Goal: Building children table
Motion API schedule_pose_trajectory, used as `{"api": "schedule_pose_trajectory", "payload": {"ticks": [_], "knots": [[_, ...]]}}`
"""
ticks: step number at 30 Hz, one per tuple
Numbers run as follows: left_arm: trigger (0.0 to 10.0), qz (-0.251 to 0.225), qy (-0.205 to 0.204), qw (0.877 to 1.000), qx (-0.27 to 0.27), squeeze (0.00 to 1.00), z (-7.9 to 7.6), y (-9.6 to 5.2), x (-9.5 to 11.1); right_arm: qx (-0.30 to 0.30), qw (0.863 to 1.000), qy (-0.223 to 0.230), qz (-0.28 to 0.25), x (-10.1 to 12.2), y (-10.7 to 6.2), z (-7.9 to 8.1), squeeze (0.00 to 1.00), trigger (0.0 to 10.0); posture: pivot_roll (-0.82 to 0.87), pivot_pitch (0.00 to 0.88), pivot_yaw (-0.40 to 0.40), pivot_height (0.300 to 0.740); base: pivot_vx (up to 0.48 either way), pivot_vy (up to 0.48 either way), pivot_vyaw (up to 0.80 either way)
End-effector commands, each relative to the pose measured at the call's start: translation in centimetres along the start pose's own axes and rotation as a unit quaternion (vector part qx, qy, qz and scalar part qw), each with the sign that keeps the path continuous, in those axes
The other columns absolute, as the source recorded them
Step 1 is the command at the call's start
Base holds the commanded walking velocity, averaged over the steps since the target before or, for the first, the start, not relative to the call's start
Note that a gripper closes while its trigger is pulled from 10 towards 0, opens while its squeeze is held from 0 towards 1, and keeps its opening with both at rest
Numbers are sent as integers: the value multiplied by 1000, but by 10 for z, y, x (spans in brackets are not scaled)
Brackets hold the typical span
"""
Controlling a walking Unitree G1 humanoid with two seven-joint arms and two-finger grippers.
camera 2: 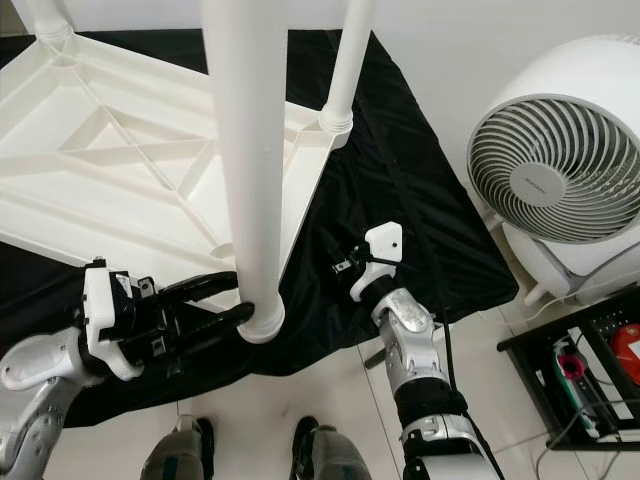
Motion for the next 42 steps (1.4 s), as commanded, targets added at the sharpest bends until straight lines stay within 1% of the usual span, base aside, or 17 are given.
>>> {"api": "schedule_pose_trajectory", "payload": {"ticks": [1,4,5,9,10,13,16,19,23,28,29,34,38,39,40,41,42], "knots": [[10000,37,1,998,41,0,14,-6,-13,-9,1000,6,21,-9,-9,-2,0,10000,220,198,-92,740,0,0,0],[10000,86,18,993,77,0,37,-6,-26,-13,1000,4,21,-7,-12,-4,0,10000,205,193,-98,740,0,0,0],[10000,106,36,991,78,0,41,-4,-30,-12,1000,2,23,-7,-13,-4,0,10000,200,191,-97,740,0,0,0],[10000,136,57,988,49,0,43,-2,-35,-10,1000,-2,25,-6,-16,-5,0,10000,197,190,-97,740,0,0,0],[10000,136,57,988,49,0,43,-2,-35,-10,1000,-2,25,-6,-16,-5,0,10000,197,190,-97,740,0,0,0],[10000,130,35,990,53,0,55,-3,-35,-21,999,-9,32,-7,-22,-12,0,10000,176,181,-89,740,0,0,0],[10000,128,38,990,45,0,56,-5,-34,-24,999,-10,32,-7,-23,-13,0,10000,173,180,-89,740,0,0,0],[10000,140,39,989,28,0,61,-13,-31,-26,999,-10,34,-6,-26,-16,0,10000,171,179,-85,740,0,0,0],[10000,144,15,989,-2,0,69,-27,-18,-20,999,-12,37,-6,-31,-21,0,10000,171,176,-81,740,0,0,0],[10000,141,3,990,-16,0,73,-30,-9,-21,999,-14,41,-5,-33,-25,0,10000,173,173,-78,740,0,0,0],[10000,146,12,989,-19,0,75,-31,-5,-21,999,-16,42,-5,-34,-26,0,10000,174,170,-76,740,0,0,0],[10000,167,26,984,-49,0,75,-32,-7,-8,999,-14,47,-6,-43,-19,0,10000,171,163,-72,740,0,0,0],[10000,159,23,985,-62,0,75,-30,-1,-1,998,-16,57,-9,-50,-17,0,10000,170,160,-70,740,0,0,0],[10000,153,20,986,-69,553,75,-30,2,-1,998,-17,59,-10,-53,-17,0,10000,169,158,-68,740,0,0,0],[10000,153,20,986,-69,553,75,-30,2,-1,998,-17,59,-10,-53,-17,0,10000,169,158,-68,740,0,0,0],[10000,153,23,985,-76,992,74,-30,4,-2,998,-16,62,-11,-55,-18,0,10000,169,158,-68,740,0,0,0],[10000,153,25,985,-80,992,74,-31,5,-2,998,-15,64,-11,-57,-18,0,10000,167,154,-65,740,0,0,0]]}}
Point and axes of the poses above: a point about 5 cm out from each wrist's last joint towards the gripper, its own y axis pointing out of the wrist towards the gripper, its own x axis along the axis of the wrist's last joint, z = x × y, the point moved 2 cm from there along y, pointing out of the wrist towards the gripper, and after that the axes turned 14 degrees about -y, right-handed, at the moved point
